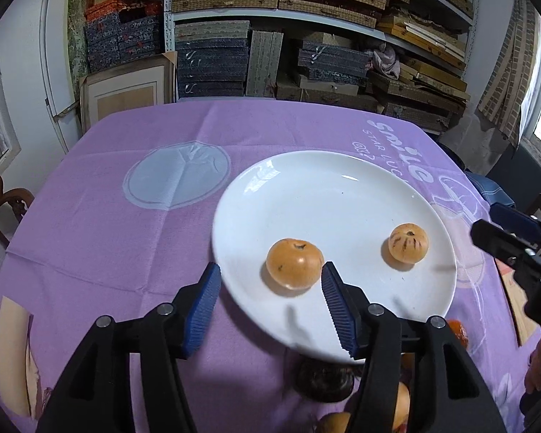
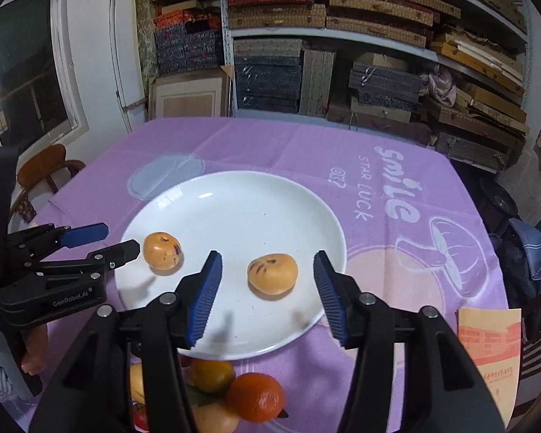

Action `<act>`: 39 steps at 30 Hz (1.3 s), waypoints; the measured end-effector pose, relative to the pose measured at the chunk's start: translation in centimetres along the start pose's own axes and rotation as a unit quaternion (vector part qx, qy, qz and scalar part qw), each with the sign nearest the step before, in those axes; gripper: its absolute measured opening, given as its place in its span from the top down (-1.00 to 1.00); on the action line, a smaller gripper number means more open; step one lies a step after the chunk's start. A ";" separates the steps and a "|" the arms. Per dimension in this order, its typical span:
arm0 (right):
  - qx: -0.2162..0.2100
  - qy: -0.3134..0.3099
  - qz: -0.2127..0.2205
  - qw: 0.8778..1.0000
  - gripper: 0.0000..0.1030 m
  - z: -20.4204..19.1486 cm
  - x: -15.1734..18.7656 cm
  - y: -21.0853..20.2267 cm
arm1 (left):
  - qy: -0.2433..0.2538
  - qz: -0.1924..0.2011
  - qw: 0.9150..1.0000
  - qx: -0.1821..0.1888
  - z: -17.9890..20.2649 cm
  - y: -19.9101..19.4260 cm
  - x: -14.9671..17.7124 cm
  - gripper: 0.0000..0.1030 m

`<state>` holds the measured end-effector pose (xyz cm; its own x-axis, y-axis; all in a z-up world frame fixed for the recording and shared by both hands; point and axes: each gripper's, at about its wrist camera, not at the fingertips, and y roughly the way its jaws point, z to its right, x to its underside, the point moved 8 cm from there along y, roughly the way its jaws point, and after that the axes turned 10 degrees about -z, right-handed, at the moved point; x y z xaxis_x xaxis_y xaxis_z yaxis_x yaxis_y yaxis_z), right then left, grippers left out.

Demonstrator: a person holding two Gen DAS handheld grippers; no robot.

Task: Organize fruits
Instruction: 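Carry both fruits over the white plate and open both tools to release them, then withdraw both tools from the plate back toward the fruit cluster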

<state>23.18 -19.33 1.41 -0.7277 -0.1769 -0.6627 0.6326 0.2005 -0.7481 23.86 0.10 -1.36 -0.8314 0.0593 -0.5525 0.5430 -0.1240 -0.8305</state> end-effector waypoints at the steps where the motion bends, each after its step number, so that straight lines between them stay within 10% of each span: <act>1: 0.007 0.001 0.015 1.000 -0.46 0.1 0.3 -1.5 | -0.004 0.004 1.000 -0.002 -0.6 -0.8 0.6 -0.25; 4: 0.029 0.002 0.066 0.997 -0.82 0.1 2.0 -5.9 | -0.024 0.010 1.000 -0.016 -2.5 -2.7 3.2 -0.42; 17: 0.001 0.132 0.133 0.982 -0.92 3.3 15.3 -10.6 | -0.051 0.004 0.997 -0.052 -2.8 -3.8 12.4 -0.75; 30: -0.046 0.177 0.094 0.979 -0.92 4.5 15.6 -8.6 | -0.022 -0.002 1.000 -0.018 0.1 -2.4 12.1 -0.79; 39: -0.042 0.172 0.085 0.980 -0.92 4.2 15.8 -8.1 | -0.016 -0.004 0.998 -0.061 -0.6 -1.8 13.0 -0.93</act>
<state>7.72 -27.81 -3.12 -0.6692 0.1989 -0.7160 0.7389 0.2801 -0.6128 12.15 1.73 -7.04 -0.8375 0.0285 -0.5457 0.5458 -0.0017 -0.8379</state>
